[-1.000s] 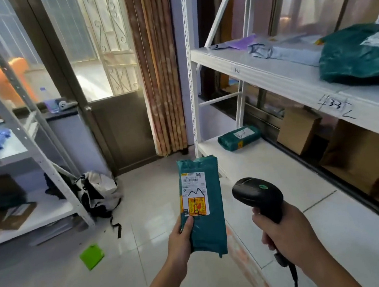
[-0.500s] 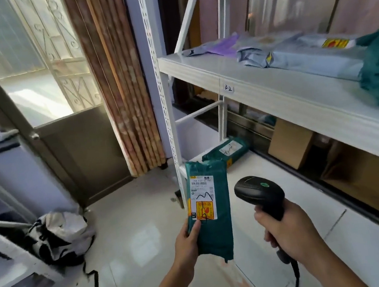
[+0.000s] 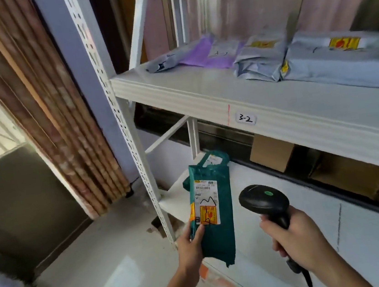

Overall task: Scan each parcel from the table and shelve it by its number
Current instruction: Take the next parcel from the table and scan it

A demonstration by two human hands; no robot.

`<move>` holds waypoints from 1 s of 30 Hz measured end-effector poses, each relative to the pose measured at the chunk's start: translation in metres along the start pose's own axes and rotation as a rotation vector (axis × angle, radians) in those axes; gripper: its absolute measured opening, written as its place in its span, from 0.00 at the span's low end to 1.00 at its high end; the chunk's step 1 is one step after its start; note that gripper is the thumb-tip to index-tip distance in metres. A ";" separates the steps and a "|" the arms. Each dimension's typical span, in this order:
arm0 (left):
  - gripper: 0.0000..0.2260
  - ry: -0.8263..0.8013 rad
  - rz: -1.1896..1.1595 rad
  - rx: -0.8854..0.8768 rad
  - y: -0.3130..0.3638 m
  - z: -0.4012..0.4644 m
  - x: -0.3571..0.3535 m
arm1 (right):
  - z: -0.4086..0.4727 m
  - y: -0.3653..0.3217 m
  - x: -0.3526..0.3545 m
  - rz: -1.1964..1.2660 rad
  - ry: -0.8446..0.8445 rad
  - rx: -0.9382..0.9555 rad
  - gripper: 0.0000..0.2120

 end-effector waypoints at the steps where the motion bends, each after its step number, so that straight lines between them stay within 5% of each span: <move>1: 0.10 -0.025 0.018 0.014 0.007 0.008 0.001 | 0.003 -0.002 -0.006 0.000 0.029 -0.021 0.06; 9: 0.15 -0.093 0.112 0.135 0.024 0.091 0.007 | 0.024 -0.019 -0.033 -0.017 0.210 -0.124 0.06; 30: 0.10 0.055 0.264 0.295 -0.025 0.238 -0.062 | 0.081 0.039 -0.037 -0.055 0.312 -0.301 0.04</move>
Point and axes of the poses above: each hand's wrist, its own z-axis towards the middle knuckle, its own x-axis out of the back of the hand, y = z × x, the point moved 6 cm from there along z, towards the middle knuckle, and after that the axes turned 2 degrees about x, right-handed, at the moved point
